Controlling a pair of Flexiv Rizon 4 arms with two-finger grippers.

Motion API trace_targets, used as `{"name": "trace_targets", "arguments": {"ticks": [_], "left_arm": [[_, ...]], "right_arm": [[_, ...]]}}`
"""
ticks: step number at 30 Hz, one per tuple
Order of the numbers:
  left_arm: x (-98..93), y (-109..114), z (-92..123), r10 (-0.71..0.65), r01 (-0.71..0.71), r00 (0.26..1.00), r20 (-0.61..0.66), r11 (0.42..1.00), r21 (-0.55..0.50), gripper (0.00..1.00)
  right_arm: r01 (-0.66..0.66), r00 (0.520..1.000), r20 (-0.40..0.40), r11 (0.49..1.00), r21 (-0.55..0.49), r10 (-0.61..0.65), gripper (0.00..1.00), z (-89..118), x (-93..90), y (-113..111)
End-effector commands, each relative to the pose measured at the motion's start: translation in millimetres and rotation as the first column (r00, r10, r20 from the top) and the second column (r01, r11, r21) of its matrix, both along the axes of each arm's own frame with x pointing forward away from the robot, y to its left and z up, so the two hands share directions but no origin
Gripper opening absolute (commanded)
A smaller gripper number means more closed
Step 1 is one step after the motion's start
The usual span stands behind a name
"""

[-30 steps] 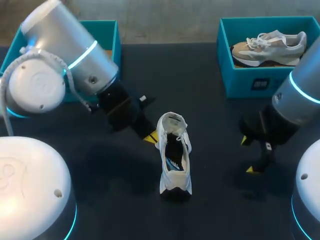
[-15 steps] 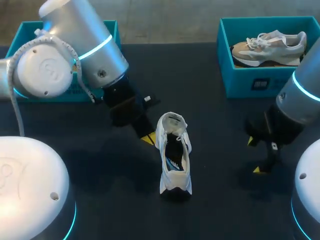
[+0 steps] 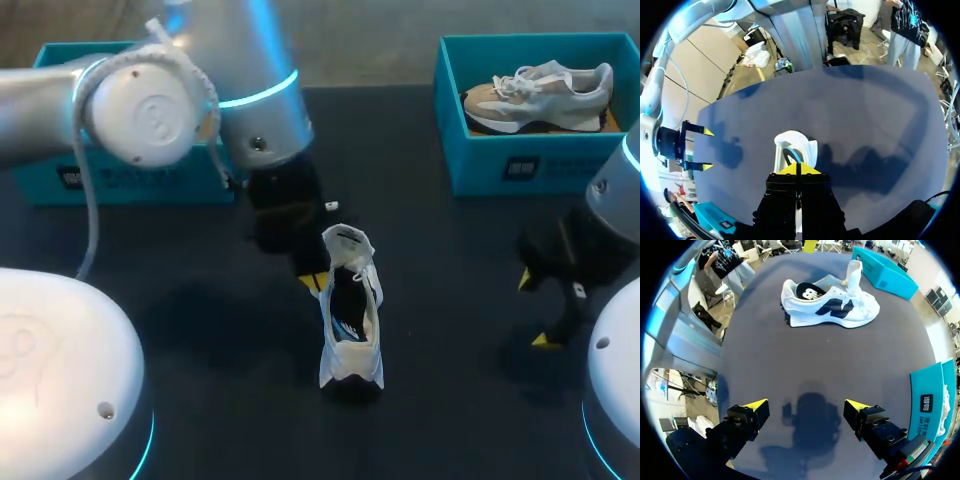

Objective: Take the shoe out of the shoebox, open the shoe tongue, remove and reinsert the insole, then place the shoe into the shoebox

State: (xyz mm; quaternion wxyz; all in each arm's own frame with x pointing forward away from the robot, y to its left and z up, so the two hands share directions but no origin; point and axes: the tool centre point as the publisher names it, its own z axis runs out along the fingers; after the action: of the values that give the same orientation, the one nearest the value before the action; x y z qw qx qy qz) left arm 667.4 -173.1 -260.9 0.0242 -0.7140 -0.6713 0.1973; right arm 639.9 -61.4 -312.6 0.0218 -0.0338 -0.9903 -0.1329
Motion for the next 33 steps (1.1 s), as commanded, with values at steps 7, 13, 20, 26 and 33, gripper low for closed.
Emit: {"name": "trace_targets", "arguments": {"ticks": [7, 13, 20, 26, 33], "left_arm": [[4.1, -19.3, -7.1, -0.117, 0.115, 0.993, 0.010, 0.987, 0.112, 0.00], [6.3, -27.1, -24.5, -0.212, 0.210, 0.977, -0.007, 0.964, 0.163, 0.00], [2.6, -23.1, -39.8, -0.272, 0.271, 0.962, -0.023, 0.943, 0.193, 0.00], [-5.0, -20.3, -51.7, -0.325, 0.323, 0.945, -0.027, 0.921, 0.216, 0.00], [-11.4, -17.4, -64.8, -0.331, 0.329, 0.943, -0.031, 0.920, 0.213, 0.00]], "right_arm": [[0.000, 1.000, 0.005, 1.000, 0.000, 0.000, 1.00, 0.0, -2.8, -0.8], [0.000, 1.000, 0.005, 1.000, 0.000, 0.000, 1.00, 0.0, -2.8, -0.8], [0.000, 1.000, 0.005, 1.000, 0.000, 0.000, 1.00, 0.0, -2.8, -0.8], [0.000, 1.000, 0.005, 1.000, 0.000, 0.000, 1.00, 0.0, -2.8, -0.8], [0.000, 1.000, 0.005, 1.000, 0.000, 0.000, 1.00, 0.0, -2.8, -0.8]]}}
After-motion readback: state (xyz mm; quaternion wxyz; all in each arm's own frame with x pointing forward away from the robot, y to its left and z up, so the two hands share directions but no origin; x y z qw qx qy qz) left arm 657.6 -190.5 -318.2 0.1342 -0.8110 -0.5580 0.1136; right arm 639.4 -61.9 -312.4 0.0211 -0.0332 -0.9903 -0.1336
